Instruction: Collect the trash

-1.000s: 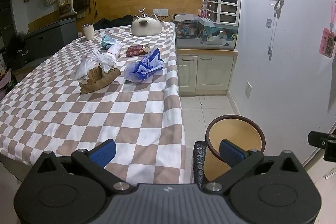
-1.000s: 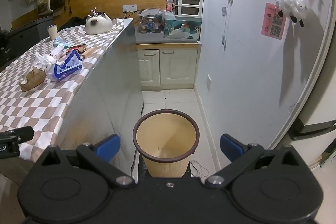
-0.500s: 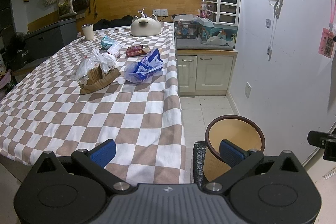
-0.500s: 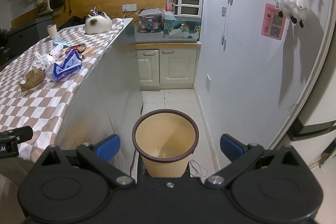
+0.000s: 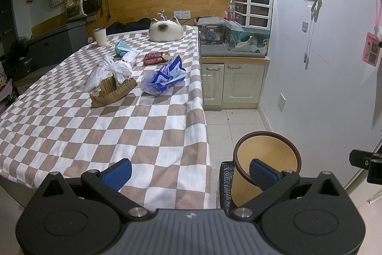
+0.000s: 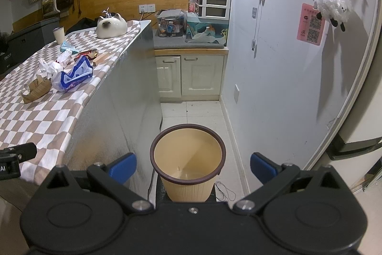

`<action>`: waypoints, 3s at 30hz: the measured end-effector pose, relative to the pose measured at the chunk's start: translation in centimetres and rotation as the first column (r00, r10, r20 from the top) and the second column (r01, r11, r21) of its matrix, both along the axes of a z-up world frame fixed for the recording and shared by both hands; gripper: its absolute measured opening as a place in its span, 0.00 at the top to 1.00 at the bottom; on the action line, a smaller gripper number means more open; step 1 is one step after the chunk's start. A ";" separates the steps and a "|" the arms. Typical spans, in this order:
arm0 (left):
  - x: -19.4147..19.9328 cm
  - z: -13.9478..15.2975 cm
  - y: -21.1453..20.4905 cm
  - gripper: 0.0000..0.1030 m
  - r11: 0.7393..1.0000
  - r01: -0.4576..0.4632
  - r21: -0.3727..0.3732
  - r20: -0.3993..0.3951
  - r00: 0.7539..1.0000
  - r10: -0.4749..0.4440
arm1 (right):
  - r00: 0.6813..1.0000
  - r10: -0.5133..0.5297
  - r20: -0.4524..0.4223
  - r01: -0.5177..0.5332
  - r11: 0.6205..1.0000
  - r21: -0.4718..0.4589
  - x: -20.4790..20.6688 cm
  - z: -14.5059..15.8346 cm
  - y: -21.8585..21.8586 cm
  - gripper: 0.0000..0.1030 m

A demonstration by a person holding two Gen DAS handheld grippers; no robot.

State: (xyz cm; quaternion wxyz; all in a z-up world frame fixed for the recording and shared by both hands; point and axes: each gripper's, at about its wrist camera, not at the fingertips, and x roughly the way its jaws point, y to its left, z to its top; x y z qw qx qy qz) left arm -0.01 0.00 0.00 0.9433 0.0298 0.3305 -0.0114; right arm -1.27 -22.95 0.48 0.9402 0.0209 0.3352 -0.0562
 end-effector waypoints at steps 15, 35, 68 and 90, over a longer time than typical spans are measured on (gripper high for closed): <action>0.0 0.0 0.0 0.00 1.000 -0.001 0.000 0.000 1.000 0.001 | 1.000 0.000 -0.001 0.000 1.000 -0.001 -0.1 0.0 -0.1 0.00; 0.0 0.0 0.0 0.00 1.000 0.000 -0.001 0.001 1.000 0.000 | 1.000 0.000 -0.001 0.000 1.000 -0.002 -0.1 0.0 -0.2 0.00; 7.4 -1.5 5.8 0.00 0.989 -0.148 0.016 0.089 0.985 0.146 | 0.971 0.088 0.221 -0.111 0.990 0.092 5.8 -1.0 1.0 0.00; 14.6 -4.4 16.5 0.00 0.974 -0.224 0.041 0.025 0.975 0.223 | 0.944 0.214 0.251 -0.297 0.884 0.361 19.8 -0.1 11.7 0.00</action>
